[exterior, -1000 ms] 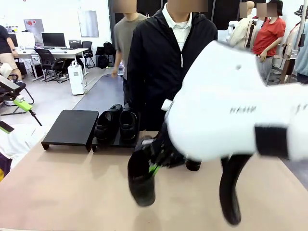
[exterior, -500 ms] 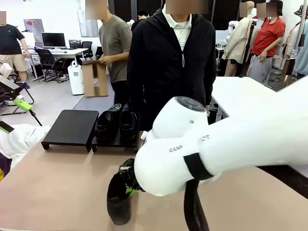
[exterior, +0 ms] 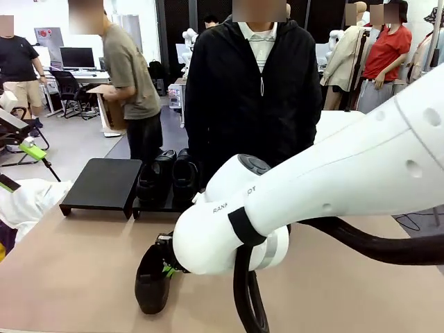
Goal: Organize the shoes by placing them on the stand.
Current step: Pick up one Shoe and place it in the middle of the table.
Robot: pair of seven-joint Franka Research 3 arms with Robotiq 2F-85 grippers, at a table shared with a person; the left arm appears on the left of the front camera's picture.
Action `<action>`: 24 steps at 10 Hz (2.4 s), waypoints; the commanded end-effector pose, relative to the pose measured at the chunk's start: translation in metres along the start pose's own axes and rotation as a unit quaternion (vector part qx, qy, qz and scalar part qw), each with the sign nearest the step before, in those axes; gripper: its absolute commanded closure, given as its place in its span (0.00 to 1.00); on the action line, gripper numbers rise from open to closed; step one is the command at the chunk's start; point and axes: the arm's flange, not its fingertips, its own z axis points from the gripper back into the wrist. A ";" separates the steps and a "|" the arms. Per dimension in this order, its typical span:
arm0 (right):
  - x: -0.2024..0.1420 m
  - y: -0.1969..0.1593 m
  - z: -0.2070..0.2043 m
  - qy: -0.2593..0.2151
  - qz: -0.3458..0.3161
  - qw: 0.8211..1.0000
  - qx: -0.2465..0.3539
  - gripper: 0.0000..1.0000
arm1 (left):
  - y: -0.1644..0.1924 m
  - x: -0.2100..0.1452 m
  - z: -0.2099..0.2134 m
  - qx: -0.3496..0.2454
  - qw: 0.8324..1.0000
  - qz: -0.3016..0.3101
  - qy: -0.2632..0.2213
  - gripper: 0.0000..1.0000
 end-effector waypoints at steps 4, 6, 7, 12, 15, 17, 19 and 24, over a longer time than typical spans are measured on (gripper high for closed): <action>0.009 -0.001 0.004 0.014 0.006 1.000 -0.013 0.11 | 0.000 -0.002 0.002 0.001 1.000 0.003 0.004 0.00; 0.010 -0.002 0.010 0.025 0.012 1.000 -0.012 0.00 | 0.000 -0.002 0.002 0.001 1.000 0.003 0.004 0.00; 0.012 -0.005 0.025 0.029 0.020 0.999 -0.011 0.00 | 0.000 -0.002 0.002 0.001 1.000 0.003 0.004 0.00; 0.056 -0.088 0.234 0.089 0.052 0.994 -0.039 0.00 | 0.000 -0.002 0.002 0.001 1.000 0.003 0.004 0.00; 0.066 -0.184 0.353 0.059 -0.028 0.998 0.025 0.00 | 0.000 -0.002 0.002 0.001 1.000 0.003 0.004 0.00; 0.058 -0.247 0.398 0.003 -0.087 0.993 0.080 0.00 | 0.000 -0.002 0.002 0.001 1.000 0.003 0.004 0.00; 0.059 -0.251 0.380 -0.020 -0.094 0.995 0.018 0.00 | 0.000 -0.002 0.002 0.001 1.000 0.003 0.004 0.00; 0.058 -0.256 0.417 0.007 -0.093 0.992 0.079 0.00 | 0.000 -0.002 0.002 0.001 1.000 0.003 0.004 0.00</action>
